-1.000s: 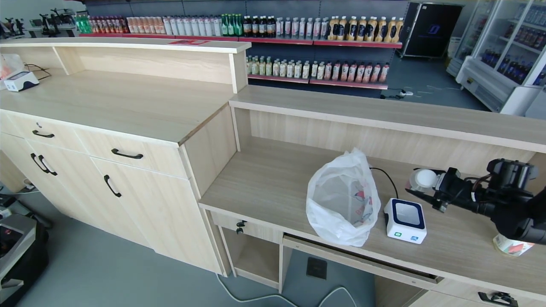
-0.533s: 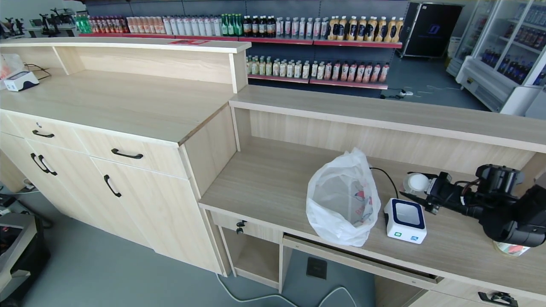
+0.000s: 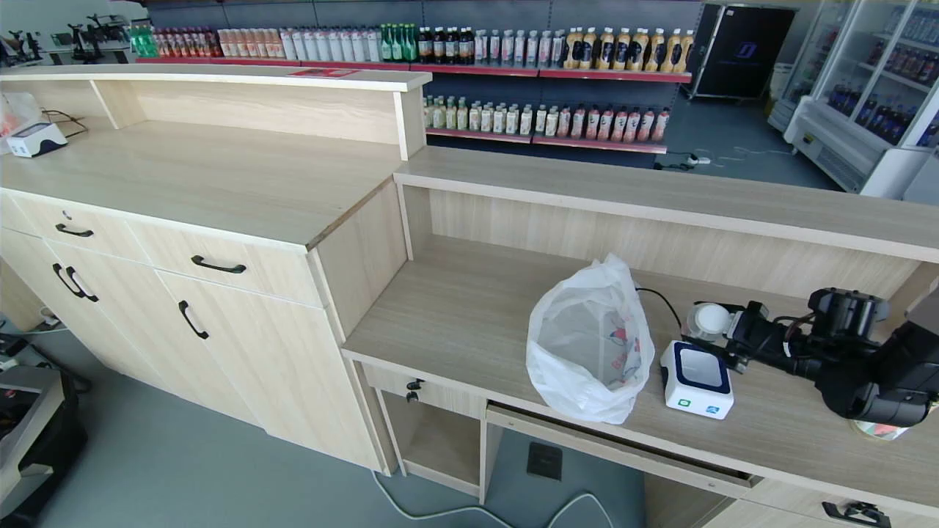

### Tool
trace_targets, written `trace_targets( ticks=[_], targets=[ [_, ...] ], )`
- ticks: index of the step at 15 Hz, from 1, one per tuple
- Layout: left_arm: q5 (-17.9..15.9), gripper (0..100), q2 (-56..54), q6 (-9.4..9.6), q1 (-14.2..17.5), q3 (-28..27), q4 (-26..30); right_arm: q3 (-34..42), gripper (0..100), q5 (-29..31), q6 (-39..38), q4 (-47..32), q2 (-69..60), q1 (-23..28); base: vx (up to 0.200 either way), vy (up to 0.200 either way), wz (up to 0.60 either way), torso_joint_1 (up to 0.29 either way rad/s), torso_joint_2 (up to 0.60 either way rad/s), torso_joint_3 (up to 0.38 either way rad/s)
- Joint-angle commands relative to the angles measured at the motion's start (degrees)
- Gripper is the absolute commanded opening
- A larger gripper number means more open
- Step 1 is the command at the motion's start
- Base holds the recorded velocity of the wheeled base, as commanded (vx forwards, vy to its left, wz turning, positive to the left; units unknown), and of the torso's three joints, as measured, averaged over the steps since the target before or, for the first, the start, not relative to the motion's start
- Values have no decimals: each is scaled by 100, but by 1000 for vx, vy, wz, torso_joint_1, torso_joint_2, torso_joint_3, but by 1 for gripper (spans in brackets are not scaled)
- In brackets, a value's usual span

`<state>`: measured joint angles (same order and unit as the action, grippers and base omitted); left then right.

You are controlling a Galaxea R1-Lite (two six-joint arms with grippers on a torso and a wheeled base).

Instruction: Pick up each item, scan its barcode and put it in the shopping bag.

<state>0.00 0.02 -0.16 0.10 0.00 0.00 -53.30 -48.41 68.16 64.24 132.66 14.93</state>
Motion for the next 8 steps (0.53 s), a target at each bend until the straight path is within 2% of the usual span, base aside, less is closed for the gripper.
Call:
trace_targets(
  ticks=[1, 8],
  targets=[
    [0, 100, -2, -2, -1, 0, 0, -14, 0, -2, 5, 0, 50, -17, 0, 0, 0, 0, 0, 0],
    [0, 100, -2, -2, -1, 0, 0, -251, 0, -11, -13, 0, 199, -87, 0, 0, 0, 0, 0, 0]
  ],
)
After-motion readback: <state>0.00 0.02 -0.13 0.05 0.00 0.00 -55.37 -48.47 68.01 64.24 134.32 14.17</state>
